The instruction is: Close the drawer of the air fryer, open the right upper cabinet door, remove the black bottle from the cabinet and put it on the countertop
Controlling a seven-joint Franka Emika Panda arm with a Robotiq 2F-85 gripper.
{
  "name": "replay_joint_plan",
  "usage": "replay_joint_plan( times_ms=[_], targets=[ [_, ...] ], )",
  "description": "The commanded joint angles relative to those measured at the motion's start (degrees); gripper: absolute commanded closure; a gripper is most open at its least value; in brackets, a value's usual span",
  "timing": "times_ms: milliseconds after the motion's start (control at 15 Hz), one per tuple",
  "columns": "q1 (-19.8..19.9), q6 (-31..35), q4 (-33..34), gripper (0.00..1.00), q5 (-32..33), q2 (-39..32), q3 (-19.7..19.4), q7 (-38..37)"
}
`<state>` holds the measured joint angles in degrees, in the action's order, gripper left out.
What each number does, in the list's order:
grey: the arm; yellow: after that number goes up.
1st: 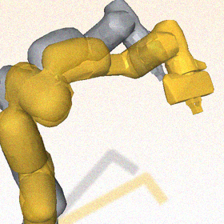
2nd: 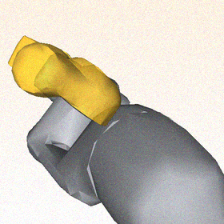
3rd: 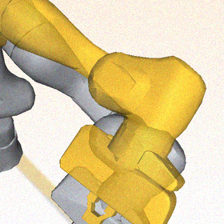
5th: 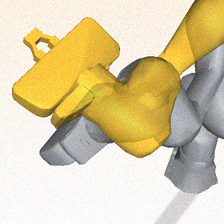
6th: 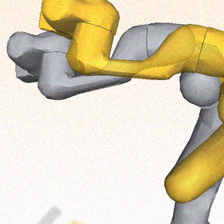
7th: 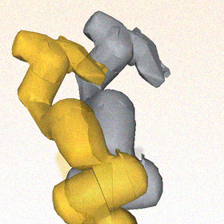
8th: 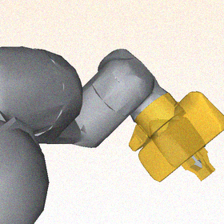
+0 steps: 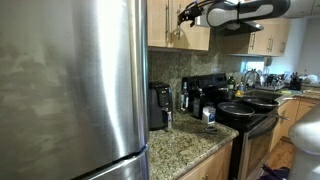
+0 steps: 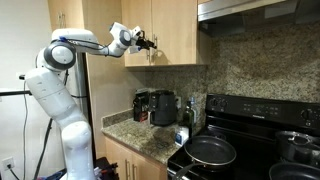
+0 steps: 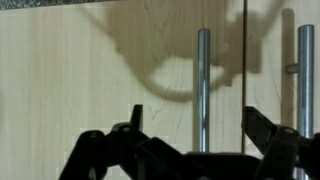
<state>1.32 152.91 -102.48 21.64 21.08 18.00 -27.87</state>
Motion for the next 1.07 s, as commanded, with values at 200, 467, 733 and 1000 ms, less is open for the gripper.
replay_joint_plan(
  times_ms=[200, 467, 733, 1000],
  targets=[
    [5.83, -0.20, 12.45, 0.00, 8.96, -10.55, 5.17, -8.75],
    [5.61, -2.10, 15.66, 0.00, 12.55, -13.35, 5.93, -11.13],
    [5.70, -3.32, 15.64, 0.32, 14.96, -12.98, 6.27, -11.97],
    [3.18, -2.71, 14.02, 0.61, 17.37, -11.40, 3.87, -11.83]
  ],
)
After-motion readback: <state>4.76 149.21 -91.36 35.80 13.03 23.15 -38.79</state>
